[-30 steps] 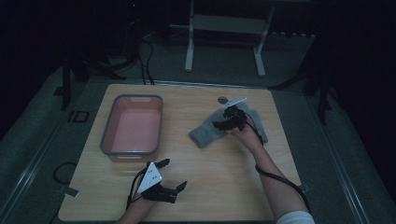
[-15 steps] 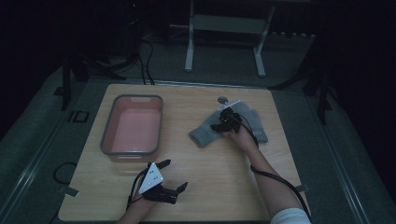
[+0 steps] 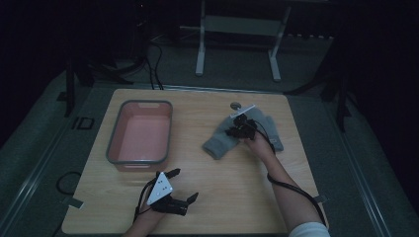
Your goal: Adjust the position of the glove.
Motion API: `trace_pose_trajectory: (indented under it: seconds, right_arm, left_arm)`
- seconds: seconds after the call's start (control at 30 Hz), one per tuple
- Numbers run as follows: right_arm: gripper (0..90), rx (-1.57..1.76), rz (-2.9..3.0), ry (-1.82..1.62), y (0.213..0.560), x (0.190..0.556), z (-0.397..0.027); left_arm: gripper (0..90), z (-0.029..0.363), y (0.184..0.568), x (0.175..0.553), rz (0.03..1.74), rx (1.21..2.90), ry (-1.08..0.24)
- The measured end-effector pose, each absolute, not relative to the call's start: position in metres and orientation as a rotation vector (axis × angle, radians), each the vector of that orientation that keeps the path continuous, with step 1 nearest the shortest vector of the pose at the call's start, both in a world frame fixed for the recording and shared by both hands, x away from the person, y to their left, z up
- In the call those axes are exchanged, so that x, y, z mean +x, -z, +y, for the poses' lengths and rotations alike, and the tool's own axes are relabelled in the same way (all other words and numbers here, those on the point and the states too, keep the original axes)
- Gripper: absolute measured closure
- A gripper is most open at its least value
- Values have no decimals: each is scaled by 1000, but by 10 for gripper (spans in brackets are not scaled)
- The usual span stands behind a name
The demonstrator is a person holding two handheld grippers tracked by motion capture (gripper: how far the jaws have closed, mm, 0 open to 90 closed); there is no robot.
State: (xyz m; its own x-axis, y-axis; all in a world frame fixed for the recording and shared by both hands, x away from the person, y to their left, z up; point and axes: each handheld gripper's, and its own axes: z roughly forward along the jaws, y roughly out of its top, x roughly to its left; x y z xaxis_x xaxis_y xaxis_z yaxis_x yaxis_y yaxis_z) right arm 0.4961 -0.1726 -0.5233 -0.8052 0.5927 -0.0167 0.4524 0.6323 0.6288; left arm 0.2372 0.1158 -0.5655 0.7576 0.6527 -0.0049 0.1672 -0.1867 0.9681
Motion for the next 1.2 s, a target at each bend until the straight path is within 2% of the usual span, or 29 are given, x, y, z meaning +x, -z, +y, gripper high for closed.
trace_pose_trajectory:
  seconds: [0.33, 0.37, 0.57, 0.7, 0.73, 0.97, 1.03, 1.07, 1.2]
  right_arm:
    - [828, 547, 2718, -1070, 481, 461, -174]
    - [828, 452, 2762, -1115, 469, 450, -170]
    - [827, 199, 2884, -1226, 455, 427, -154]
    - [827, 121, 2937, -1107, 465, 424, -141]
    - [827, 106, 2978, -1030, 479, 426, -133]
    - [822, 127, 3017, -798, 521, 444, -123]
    - [815, 150, 3005, -840, 525, 450, -125]
    - [804, 161, 2984, -843, 525, 452, -125]
    - [641, 161, 2953, -887, 525, 456, -126]
  left_arm:
    - [10, 115, 565, 238, 649, 1737, -498]
    - [10, 115, 565, 238, 650, 1736, -500]
    - [10, 116, 565, 238, 657, 1727, -502]
    - [10, 116, 565, 238, 655, 1732, -499]
    - [10, 116, 565, 237, 651, 1731, -503]
    - [10, 116, 565, 238, 655, 1730, -492]
    - [10, 116, 565, 237, 654, 1732, -494]
    - [10, 116, 565, 237, 654, 1733, -493]
    - [10, 116, 565, 237, 655, 1734, -490]
